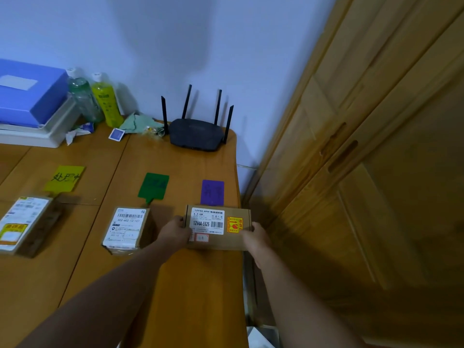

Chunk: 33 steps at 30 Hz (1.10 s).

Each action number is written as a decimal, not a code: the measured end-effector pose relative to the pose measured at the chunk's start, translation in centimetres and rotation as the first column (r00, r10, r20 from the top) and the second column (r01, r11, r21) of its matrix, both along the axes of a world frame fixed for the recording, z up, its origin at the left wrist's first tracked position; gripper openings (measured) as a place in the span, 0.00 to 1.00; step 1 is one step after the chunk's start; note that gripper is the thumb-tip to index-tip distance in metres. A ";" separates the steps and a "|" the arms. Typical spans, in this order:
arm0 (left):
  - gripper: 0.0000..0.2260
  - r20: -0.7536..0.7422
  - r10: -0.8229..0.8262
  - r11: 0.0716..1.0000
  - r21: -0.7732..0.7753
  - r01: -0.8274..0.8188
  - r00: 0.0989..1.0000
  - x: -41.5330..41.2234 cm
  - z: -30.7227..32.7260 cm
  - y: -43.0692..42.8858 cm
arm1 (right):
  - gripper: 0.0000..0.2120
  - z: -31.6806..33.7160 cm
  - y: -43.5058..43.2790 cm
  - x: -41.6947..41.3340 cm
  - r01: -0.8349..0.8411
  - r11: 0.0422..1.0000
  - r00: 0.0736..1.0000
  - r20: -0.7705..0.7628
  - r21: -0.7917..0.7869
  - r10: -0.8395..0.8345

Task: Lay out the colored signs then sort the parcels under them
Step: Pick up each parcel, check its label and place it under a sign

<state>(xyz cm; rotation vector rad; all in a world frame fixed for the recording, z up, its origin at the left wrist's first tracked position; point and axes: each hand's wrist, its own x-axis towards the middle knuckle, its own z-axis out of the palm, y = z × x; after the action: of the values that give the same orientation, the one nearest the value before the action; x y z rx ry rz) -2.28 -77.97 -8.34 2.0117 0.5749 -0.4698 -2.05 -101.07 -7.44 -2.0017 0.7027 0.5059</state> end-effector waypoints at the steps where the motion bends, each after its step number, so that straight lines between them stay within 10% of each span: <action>1: 0.19 0.016 -0.034 0.999 0.044 0.033 0.999 0.1 0.7 -0.1 | 0.15 0.6 0.3 0.2 -0.011 0.999 1.000 -0.001 -0.048 0.011; 12: 0.21 0.250 -0.169 0.967 0.228 0.112 0.953 3.2 17.8 5.8 | 0.25 18.6 7.3 3.4 -0.274 0.898 0.924 0.166 -0.343 0.345; 22: 0.11 0.383 -0.320 0.790 0.612 0.021 0.867 -3.7 38.6 30.2 | 0.29 40.5 27.7 0.8 -0.371 0.743 0.696 0.363 -0.558 0.620; 33: 0.16 0.359 -0.211 0.707 0.699 -0.112 0.909 -14.5 41.1 55.9 | 0.28 44.5 54.9 -5.3 -0.492 0.643 0.521 0.393 -0.587 0.758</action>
<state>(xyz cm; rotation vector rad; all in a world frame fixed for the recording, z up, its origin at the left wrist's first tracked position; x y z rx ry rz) -16.78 -22.06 32.78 2.7738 0.4611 0.2227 -7.34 -46.16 37.10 -2.6186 -0.4497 0.0646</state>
